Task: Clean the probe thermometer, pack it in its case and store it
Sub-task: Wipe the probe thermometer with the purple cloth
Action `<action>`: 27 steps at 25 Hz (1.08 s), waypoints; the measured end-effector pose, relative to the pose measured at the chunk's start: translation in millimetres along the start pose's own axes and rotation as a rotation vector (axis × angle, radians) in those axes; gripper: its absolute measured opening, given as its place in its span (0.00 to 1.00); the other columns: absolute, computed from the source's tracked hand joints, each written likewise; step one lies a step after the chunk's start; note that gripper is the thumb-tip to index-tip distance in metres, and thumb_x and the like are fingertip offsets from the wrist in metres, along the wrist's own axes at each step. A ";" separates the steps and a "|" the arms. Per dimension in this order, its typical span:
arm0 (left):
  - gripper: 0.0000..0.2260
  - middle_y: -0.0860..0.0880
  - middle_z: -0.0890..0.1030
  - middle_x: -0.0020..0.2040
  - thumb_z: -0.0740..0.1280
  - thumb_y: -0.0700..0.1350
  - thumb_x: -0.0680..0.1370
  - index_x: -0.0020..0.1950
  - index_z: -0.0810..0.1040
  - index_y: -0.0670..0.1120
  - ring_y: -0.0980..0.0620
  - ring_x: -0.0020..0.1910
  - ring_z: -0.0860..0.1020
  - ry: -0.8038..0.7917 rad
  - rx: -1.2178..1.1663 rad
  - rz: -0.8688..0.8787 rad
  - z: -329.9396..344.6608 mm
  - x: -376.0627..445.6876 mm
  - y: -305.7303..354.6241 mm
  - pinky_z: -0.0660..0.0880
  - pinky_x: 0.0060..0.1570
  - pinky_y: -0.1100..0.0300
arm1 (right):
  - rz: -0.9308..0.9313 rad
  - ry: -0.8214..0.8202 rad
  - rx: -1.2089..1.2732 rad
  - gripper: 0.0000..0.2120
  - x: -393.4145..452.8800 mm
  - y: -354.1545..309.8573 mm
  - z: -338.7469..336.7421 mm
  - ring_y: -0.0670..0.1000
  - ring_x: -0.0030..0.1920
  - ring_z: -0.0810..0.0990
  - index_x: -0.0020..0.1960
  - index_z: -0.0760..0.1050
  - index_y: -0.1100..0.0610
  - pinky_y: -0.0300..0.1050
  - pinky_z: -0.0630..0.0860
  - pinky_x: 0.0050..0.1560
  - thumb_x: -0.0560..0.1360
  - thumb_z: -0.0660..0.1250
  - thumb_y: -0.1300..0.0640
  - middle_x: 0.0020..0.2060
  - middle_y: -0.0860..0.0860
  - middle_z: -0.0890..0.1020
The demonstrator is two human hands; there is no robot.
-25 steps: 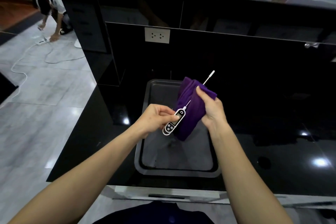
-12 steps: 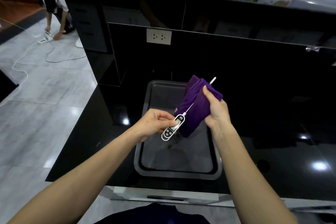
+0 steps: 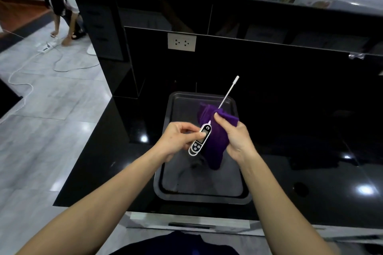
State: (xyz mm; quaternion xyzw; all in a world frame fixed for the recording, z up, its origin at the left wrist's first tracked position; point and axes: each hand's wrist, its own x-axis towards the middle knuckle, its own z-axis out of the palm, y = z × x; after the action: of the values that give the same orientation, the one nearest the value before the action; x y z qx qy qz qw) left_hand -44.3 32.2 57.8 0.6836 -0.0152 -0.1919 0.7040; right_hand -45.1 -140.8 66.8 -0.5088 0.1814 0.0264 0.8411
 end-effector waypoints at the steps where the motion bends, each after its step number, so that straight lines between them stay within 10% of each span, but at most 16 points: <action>1: 0.06 0.43 0.86 0.42 0.76 0.39 0.70 0.45 0.84 0.41 0.50 0.39 0.83 0.033 -0.026 0.012 1.2 1.4 0.9 0.79 0.37 0.58 | 0.021 -0.028 -0.001 0.09 -3.2 4.0 -0.1 0.54 0.41 0.87 0.51 0.81 0.63 0.46 0.83 0.40 0.72 0.74 0.62 0.42 0.58 0.87; 18: 0.08 0.49 0.84 0.44 0.75 0.53 0.70 0.45 0.86 0.51 0.51 0.41 0.80 0.265 0.443 0.298 -8.7 29.5 27.8 0.77 0.43 0.57 | 0.035 -0.072 -0.313 0.11 -4.8 7.0 -8.7 0.54 0.43 0.88 0.49 0.85 0.59 0.41 0.81 0.38 0.67 0.79 0.61 0.42 0.56 0.88; 22: 0.07 0.51 0.86 0.46 0.74 0.47 0.73 0.49 0.86 0.47 0.59 0.45 0.81 0.036 0.466 0.166 1.3 50.8 46.2 0.76 0.50 0.64 | 0.040 -0.139 -0.397 0.08 -8.9 5.3 -5.7 0.52 0.40 0.87 0.45 0.86 0.56 0.40 0.81 0.36 0.67 0.79 0.61 0.41 0.56 0.88; 27: 0.04 0.46 0.82 0.37 0.73 0.39 0.73 0.47 0.83 0.39 0.59 0.30 0.79 0.031 0.168 0.082 7.1 55.8 46.9 0.77 0.33 0.68 | 0.034 -0.148 -0.370 0.10 -6.8 -1.4 -11.8 0.51 0.38 0.87 0.47 0.85 0.60 0.39 0.80 0.35 0.67 0.79 0.62 0.39 0.56 0.88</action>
State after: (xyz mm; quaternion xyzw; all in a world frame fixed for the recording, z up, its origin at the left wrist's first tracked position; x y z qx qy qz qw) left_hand 17.1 8.8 90.2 0.7419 -0.0482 -0.1505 0.6516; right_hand -54.4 -150.7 65.4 -0.6484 0.1194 0.1109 0.7437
